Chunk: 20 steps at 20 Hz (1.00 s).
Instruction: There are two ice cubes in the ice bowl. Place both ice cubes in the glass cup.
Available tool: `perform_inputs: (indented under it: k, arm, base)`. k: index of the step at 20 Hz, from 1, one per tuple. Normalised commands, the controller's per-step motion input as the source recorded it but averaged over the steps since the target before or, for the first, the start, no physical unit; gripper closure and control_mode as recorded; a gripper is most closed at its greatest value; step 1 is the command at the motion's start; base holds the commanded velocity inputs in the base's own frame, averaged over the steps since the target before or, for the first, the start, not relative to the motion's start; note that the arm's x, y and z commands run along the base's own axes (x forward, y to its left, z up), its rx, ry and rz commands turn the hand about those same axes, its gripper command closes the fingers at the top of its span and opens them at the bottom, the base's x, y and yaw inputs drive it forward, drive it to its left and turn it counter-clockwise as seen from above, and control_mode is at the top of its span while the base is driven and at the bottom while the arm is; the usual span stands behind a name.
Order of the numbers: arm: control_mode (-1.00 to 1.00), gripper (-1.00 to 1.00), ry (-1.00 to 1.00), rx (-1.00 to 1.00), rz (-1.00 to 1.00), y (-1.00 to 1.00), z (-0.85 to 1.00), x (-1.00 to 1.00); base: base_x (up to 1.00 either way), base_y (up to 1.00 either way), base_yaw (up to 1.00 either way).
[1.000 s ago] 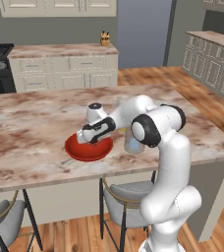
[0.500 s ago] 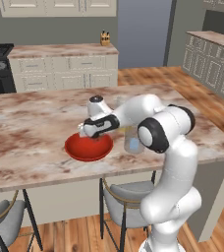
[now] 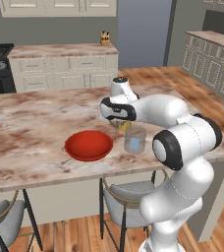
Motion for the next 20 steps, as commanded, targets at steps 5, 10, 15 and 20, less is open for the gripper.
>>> perform_inputs:
  k: [5,10,15,20]
  arm:
    - [-1.00,1.00,0.19,0.05,-0.26,-1.00,0.20,0.00]
    - [-1.00,1.00,0.14,0.02,-0.17,-0.79,0.00,0.00]
    - [-1.00,1.00,0.00,0.00,-0.01,-0.02,-0.19,-0.01]
    - [-1.00,1.00,0.00,0.00,0.00,0.00,-0.33,-0.09]
  base:
    - [0.00,0.00,0.00]
    - [0.00,0.00,0.00]
    - [0.00,0.00,0.00]
    - [0.00,0.00,0.00]
